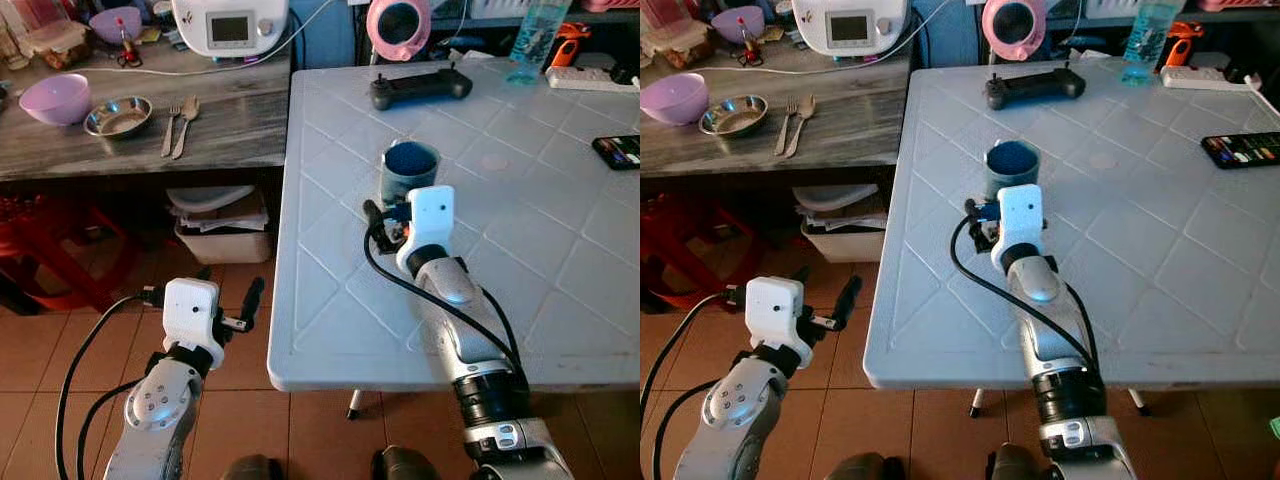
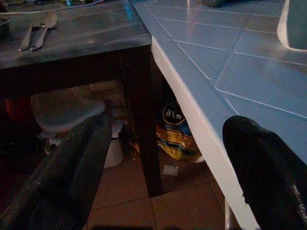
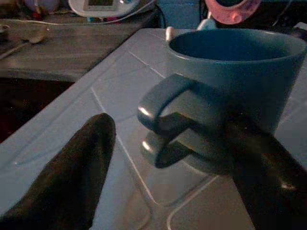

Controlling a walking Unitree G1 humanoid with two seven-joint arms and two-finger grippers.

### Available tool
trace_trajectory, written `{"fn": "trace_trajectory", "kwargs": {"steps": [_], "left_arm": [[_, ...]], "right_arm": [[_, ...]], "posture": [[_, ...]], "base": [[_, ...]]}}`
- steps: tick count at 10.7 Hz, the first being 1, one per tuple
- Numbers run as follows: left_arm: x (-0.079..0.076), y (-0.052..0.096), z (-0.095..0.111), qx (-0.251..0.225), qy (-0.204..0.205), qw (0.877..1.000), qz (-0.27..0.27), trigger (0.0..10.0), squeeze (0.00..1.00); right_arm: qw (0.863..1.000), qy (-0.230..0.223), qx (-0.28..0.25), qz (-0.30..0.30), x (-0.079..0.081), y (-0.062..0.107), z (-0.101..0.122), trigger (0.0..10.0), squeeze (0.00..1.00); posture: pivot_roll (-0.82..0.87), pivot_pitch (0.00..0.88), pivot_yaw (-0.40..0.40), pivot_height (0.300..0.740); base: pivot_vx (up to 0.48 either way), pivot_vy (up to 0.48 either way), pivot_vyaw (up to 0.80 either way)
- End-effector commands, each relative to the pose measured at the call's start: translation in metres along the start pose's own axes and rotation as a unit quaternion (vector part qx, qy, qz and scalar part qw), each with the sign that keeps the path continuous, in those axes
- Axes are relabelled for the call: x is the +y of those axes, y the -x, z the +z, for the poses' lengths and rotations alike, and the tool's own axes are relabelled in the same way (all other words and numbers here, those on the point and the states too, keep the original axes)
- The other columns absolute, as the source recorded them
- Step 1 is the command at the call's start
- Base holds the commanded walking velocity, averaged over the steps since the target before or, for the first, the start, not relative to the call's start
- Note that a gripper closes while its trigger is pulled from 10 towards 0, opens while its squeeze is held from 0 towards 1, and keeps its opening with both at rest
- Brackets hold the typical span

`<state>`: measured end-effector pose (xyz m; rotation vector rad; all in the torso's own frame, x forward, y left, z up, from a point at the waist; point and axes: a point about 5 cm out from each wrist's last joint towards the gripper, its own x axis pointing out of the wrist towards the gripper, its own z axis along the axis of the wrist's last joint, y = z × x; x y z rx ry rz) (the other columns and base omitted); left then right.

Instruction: Setting the table

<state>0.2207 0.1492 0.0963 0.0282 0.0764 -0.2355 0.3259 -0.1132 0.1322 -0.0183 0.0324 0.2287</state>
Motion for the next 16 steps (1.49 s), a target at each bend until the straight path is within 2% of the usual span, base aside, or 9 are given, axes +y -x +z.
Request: {"fn": "trace_trajectory", "kwargs": {"steps": [1,3,4,5,6,7,11,14,16], "left_arm": [[0.0,0.0,0.003,-0.008,0.003,1.0,-0.005,10.0,0.0],[-0.001,0.0,0.003,-0.01,0.007,1.0,-0.011,10.0,0.0],[-0.001,0.0,0.003,-0.01,0.007,1.0,-0.012,10.0,0.0],[-0.001,0.0,0.002,-0.009,0.008,1.0,-0.012,10.0,0.0],[0.0,0.0,0.001,-0.007,0.008,1.0,-0.011,10.0,0.0],[-0.001,0.001,0.0,-0.005,0.008,1.0,-0.013,10.0,0.0],[-0.001,0.002,0.001,-0.003,0.005,1.0,-0.014,10.0,0.0],[-0.001,0.002,0.002,-0.004,0.005,1.0,-0.013,10.0,0.0],[-0.001,0.0,0.004,-0.006,0.004,1.0,-0.015,10.0,0.0]], "right_arm": [[1.0,-0.014,0.0,0.014,0.002,0.001,-0.002,0.0,0.0],[0.998,-0.038,-0.005,0.04,0.0,0.005,-0.003,0.0,0.0],[0.999,-0.036,-0.004,0.039,-0.005,0.006,-0.003,1.3,0.0],[0.999,-0.033,-0.003,0.032,-0.01,0.007,-0.004,1.6,0.0],[0.999,-0.03,-0.002,0.022,-0.015,0.007,-0.006,6.4,0.0],[0.999,-0.029,-0.002,0.021,-0.015,0.003,-0.005,10.0,0.0],[0.999,-0.029,-0.011,0.015,-0.006,-0.009,0.001,10.0,0.0],[0.999,-0.026,-0.009,-0.031,-0.025,-0.004,-0.001,10.0,0.0],[0.997,-0.019,-0.008,-0.079,-0.05,0.003,-0.002,10.0,0.0]], "posture": [[0.0,0.109,0.082,0.74],[0.0,0.112,0.081,0.74],[0.0,0.111,0.079,0.74],[0.0,0.111,0.079,0.74],[0.0,0.11,0.08,0.74],[0.0,0.11,0.082,0.74],[0.02,0.109,0.079,0.74],[0.01,0.107,0.079,0.74],[0.01,0.108,0.083,0.74]], "base": [[0.0,0.0,0.0],[0.0,0.0,0.0],[0.0,0.0,0.0],[0.0,0.0,0.0],[0.0,0.0,0.0],[0.0,0.0,0.0],[0.0,0.0,0.0],[0.0,0.0,0.0],[0.0,0.0,0.0]]}}
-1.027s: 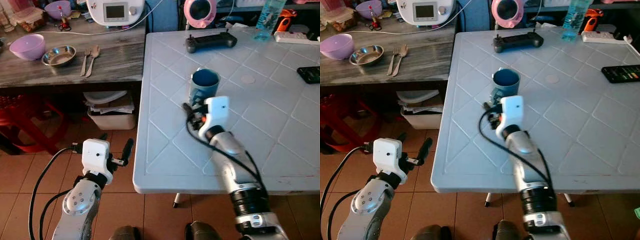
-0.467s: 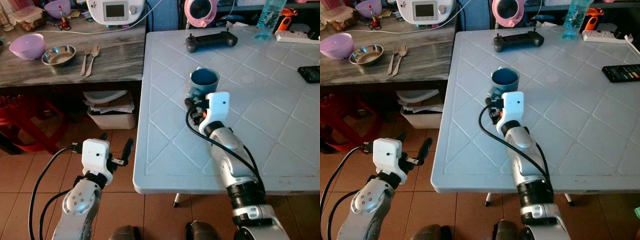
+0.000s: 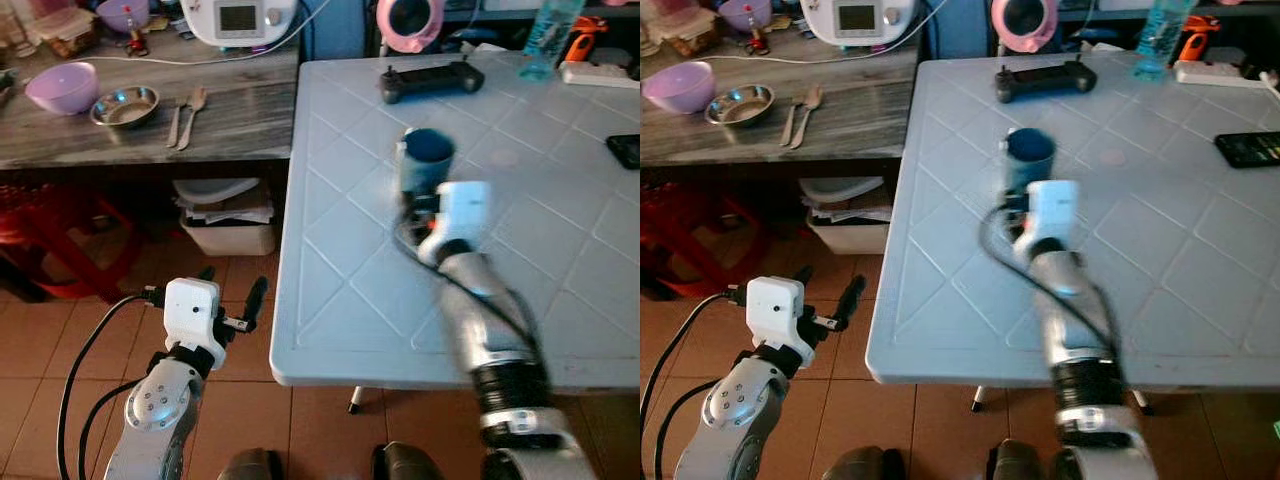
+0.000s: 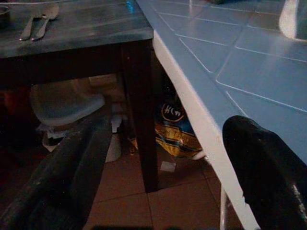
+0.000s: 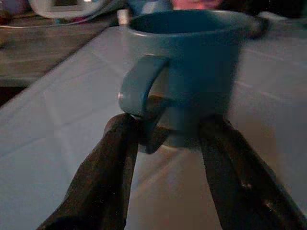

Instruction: Setting the table

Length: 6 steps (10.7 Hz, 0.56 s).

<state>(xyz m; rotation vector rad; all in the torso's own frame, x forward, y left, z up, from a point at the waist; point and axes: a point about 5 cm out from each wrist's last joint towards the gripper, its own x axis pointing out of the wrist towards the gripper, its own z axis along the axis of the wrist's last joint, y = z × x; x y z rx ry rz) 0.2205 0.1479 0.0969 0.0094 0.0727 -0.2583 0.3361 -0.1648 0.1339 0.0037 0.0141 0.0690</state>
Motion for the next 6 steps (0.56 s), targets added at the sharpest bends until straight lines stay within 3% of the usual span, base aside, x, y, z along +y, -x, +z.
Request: {"fn": "trace_trajectory", "kwargs": {"steps": [1,4,5,6], "left_arm": [[0.001,0.0,0.004,-0.004,-0.005,1.0,-0.003,10.0,0.0],[0.001,-0.001,0.004,-0.005,-0.006,1.0,-0.001,10.0,0.0],[0.001,-0.002,0.004,-0.005,-0.006,1.0,-0.002,10.0,0.0],[0.001,-0.003,0.004,-0.005,-0.006,1.0,-0.001,10.0,0.0]], "right_arm": [[1.0,0.0,0.003,-0.015,-0.009,0.004,-0.003,10.0,0.0],[1.0,0.005,0.003,-0.022,-0.016,0.008,-0.004,10.0,0.0],[1.0,-0.001,-0.001,-0.005,-0.009,0.008,-0.004,10.0,1.0],[1.0,0.011,-0.004,0.003,-0.004,0.008,-0.003,10.0,1.0]], "posture": [[0.01,0.107,0.084,0.74],[0.01,0.104,0.083,0.74],[0.01,0.103,0.083,0.74],[0.01,0.102,0.083,0.74]], "base": [[0.0,0.0,0.0],[0.0,0.0,0.0],[0.0,0.0,0.0],[0.0,0.0,0.0]]}}
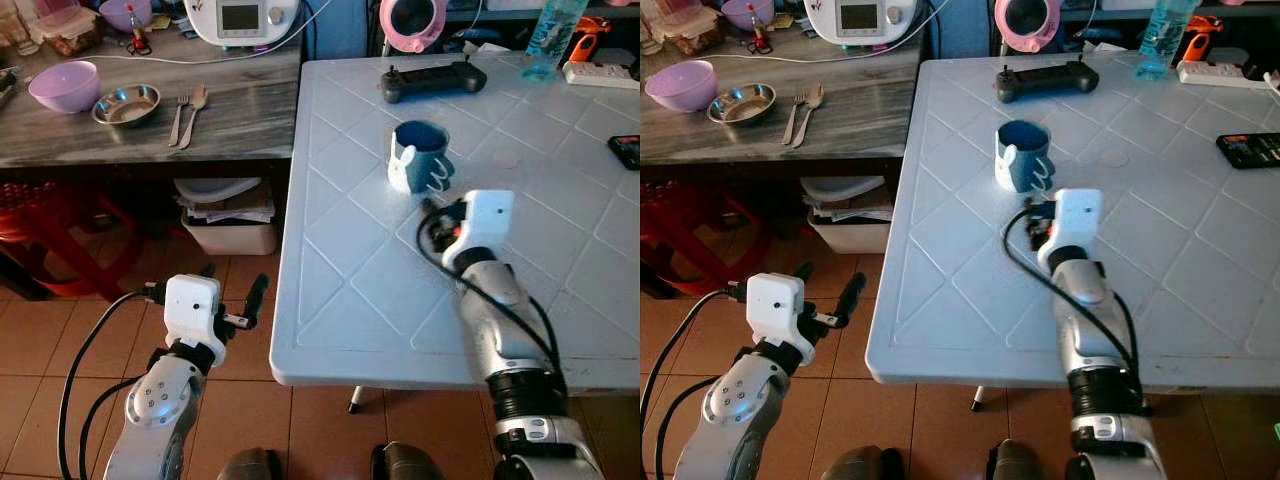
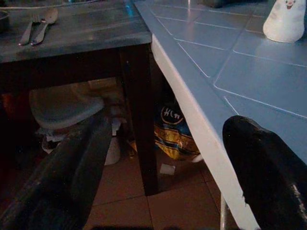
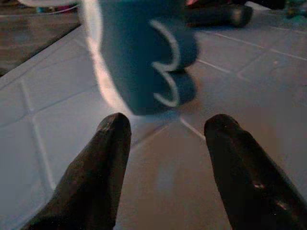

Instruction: Setting the table

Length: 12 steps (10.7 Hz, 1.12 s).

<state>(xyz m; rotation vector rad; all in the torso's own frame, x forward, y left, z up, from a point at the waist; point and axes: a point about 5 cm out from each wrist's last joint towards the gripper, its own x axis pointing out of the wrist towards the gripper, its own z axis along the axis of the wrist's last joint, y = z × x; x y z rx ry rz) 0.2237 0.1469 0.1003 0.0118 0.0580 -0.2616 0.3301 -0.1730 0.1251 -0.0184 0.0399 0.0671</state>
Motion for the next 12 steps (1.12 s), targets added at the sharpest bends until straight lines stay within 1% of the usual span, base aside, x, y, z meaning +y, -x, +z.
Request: {"fn": "trace_trajectory", "kwargs": {"steps": [1,3,5,7,8,10,12], "left_arm": [[0.001,0.0,0.001,0.002,-0.004,1.0,0.002,10.0,0.0],[0.001,0.0,0.0,0.004,-0.004,1.0,0.006,10.0,0.0],[0.002,0.002,-0.002,0.012,-0.005,1.0,0.013,10.0,0.0],[0.004,0.005,-0.003,0.018,-0.004,1.0,0.018,10.0,0.0],[0.003,0.008,-0.004,0.022,-0.005,1.0,0.018,10.0,0.0],[0.005,0.012,-0.004,0.03,-0.009,0.999,0.018,10.0,0.0],[0.007,0.016,-0.004,0.036,-0.011,0.999,0.018,10.0,0.0]], "right_arm": [[1.0,0.01,-0.02,0.014,0.005,0.001,0.007,10.0,1.0],[0.999,0.026,-0.027,0.033,0.004,-0.002,0.013,10.0,0.0],[0.998,0.05,-0.035,0.033,-0.006,-0.005,0.022,10.0,0.0],[0.997,0.058,-0.039,0.028,-0.014,-0.008,0.029,10.0,0.0],[0.996,0.065,-0.044,0.031,-0.016,-0.012,0.034,10.0,0.0],[0.995,0.071,-0.052,0.044,-0.014,-0.021,0.042,10.0,0.0],[0.995,0.071,-0.051,0.046,-0.015,-0.025,0.045,10.0,0.0]], "posture": [[0.01,0.101,0.08,0.74],[0.01,0.099,0.076,0.74],[0.01,0.102,0.073,0.74],[0.01,0.12,0.075,0.74],[0.01,0.132,0.08,0.74],[0.02,0.151,0.088,0.74],[0.04,0.166,0.092,0.74]], "base": [[0.0,0.0,0.0],[0.0,0.0,0.0],[0.0,0.0,0.0],[0.0,0.0,0.0],[0.0,0.0,0.0],[0.0,0.0,0.0],[0.0,0.0,0.0]]}}
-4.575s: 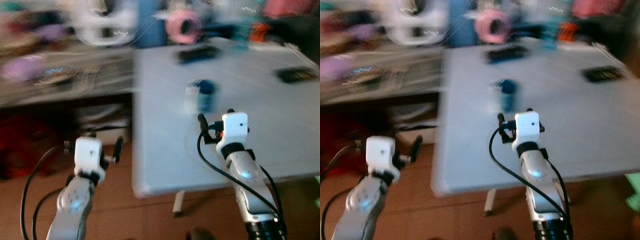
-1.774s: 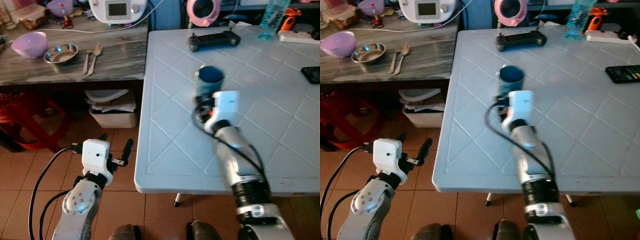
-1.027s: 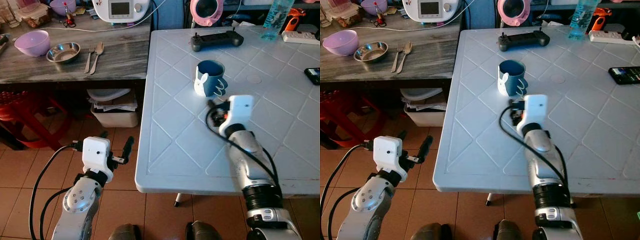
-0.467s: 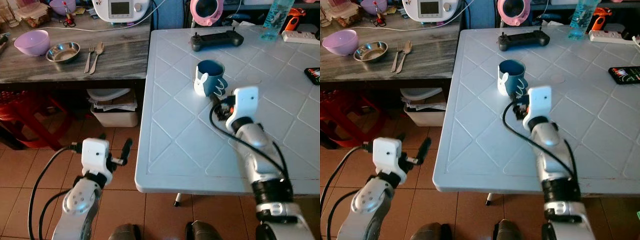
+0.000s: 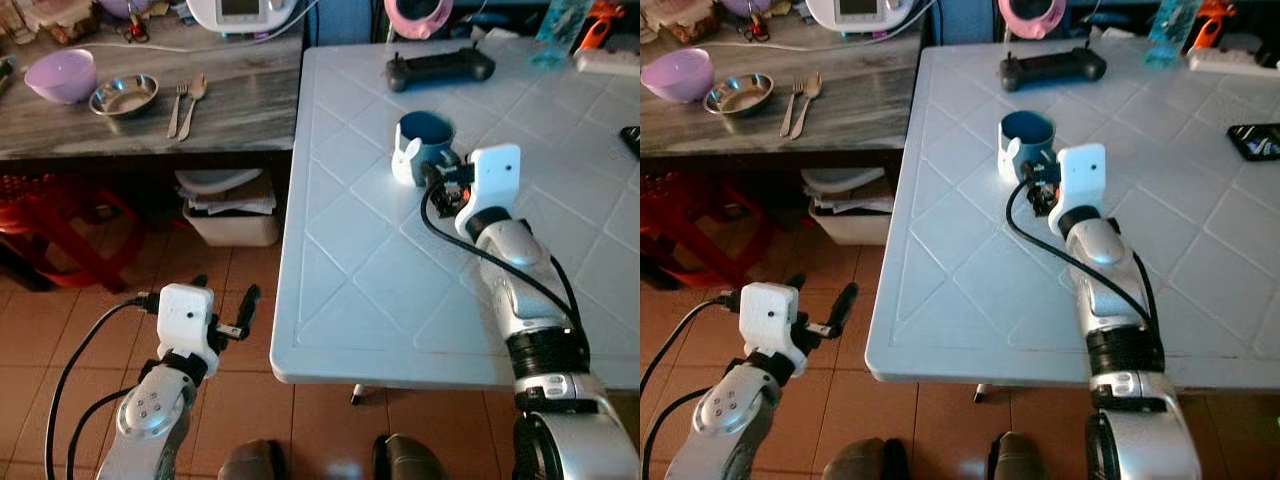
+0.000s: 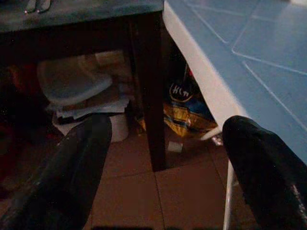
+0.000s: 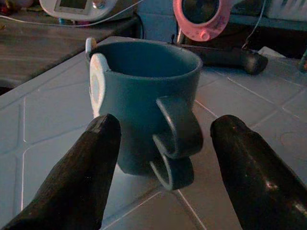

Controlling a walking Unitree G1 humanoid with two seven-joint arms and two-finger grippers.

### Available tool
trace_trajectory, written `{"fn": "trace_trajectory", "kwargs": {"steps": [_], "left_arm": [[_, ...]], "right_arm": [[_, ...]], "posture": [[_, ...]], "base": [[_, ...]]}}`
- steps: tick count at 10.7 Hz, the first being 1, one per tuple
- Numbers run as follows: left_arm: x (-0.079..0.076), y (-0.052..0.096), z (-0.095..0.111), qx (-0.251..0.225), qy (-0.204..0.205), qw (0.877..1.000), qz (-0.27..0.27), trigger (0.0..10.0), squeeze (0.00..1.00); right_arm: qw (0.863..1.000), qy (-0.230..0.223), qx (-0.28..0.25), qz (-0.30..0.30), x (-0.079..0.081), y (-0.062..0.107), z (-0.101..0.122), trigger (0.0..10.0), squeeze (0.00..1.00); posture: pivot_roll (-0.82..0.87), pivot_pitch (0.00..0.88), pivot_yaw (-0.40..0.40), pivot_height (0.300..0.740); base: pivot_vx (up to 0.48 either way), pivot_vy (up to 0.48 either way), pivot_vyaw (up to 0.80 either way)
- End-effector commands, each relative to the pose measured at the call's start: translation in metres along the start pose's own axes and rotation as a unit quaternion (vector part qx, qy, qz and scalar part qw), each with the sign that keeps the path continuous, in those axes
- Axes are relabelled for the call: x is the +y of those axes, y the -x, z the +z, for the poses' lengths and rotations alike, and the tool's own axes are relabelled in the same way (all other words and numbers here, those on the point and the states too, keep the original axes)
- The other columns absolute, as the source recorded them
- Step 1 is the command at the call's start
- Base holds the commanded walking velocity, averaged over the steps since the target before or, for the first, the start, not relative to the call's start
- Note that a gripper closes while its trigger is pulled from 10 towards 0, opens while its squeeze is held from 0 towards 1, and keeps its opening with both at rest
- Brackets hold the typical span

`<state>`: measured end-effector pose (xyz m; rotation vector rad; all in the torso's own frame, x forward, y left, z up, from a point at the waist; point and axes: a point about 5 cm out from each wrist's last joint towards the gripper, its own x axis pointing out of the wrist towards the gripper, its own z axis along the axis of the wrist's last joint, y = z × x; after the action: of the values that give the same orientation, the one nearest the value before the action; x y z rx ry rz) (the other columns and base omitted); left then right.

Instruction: Setting the table

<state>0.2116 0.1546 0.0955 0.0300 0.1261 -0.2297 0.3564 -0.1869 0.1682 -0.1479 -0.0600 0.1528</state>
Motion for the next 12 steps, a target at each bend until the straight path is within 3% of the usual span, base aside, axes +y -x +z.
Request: {"fn": "trace_trajectory", "kwargs": {"steps": [1,2,3,12], "left_arm": [[0.0044,0.0053,0.0006,0.007,-0.01,1.0,0.005,10.0,0.0],[0.0056,0.0074,0.0006,0.009,-0.01,1.0,0.006,10.0,0.0],[0.0061,0.0085,0.0003,0.012,-0.012,1.0,0.005,10.0,0.0],[0.0093,0.0055,-0.0017,0.025,-0.019,0.999,0.016,10.0,0.0]], "right_arm": [[1.0,-0.003,0.002,0.004,0.0005,-0.0005,-0.0006,10.0,0.0],[1.0,-0.007,0.003,0.003,0.0002,0.0006,-0.0026,10.0,0.0],[1.0,-0.01,0.003,0.003,0.0,0.0012,-0.0036,0.0,0.0],[1.0,-0.015,-0.01,0.013,-0.005,-0.0033,0.0009,0.0,0.0]], "posture": [[0.04,0.174,0.095,0.74],[0.04,0.179,0.1,0.74],[0.05,0.183,0.105,0.74],[0.05,0.17,0.104,0.74]], "base": [[0.0,0.0,0.0],[0.0,0.0,0.0],[0.0,0.0,0.0],[0.0,0.0,0.0]]}}
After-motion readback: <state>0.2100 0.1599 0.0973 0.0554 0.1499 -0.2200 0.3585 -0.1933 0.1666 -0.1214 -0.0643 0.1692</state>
